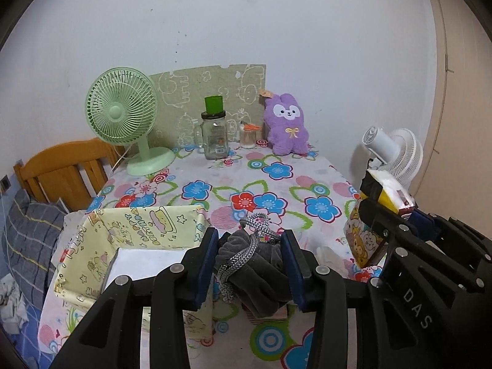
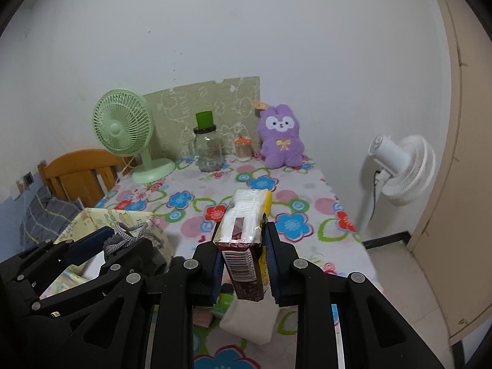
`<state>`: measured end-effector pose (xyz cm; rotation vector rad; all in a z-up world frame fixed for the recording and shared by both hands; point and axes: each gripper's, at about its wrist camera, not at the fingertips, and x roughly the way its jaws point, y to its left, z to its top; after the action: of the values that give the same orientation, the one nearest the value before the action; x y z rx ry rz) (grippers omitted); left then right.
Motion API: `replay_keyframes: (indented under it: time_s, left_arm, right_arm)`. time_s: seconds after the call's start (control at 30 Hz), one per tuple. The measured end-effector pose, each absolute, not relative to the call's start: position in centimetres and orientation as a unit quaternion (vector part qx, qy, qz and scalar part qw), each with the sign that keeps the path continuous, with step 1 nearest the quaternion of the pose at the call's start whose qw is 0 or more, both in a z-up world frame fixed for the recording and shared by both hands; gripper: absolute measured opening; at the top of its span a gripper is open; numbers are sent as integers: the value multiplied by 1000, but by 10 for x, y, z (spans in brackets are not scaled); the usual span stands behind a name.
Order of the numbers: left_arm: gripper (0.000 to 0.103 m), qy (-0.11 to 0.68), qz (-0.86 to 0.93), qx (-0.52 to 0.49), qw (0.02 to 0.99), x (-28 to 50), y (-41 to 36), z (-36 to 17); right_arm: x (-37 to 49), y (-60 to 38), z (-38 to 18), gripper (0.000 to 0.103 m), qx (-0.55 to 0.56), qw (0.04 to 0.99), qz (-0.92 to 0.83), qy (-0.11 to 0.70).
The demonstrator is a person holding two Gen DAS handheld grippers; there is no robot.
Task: Organize soft objects
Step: 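Lift and carry the grey pouch and brown carton over the fabric box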
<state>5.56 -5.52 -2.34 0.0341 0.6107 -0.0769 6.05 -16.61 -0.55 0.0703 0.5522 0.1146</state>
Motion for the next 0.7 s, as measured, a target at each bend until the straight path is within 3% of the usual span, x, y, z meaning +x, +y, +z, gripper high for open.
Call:
replay_keyframes:
  time_s: [0.7]
  left_arm:
    - [43,288,-13,16,957,68,-7,-12]
  right_arm:
    - [78,-117,13,27,16,961,84,263]
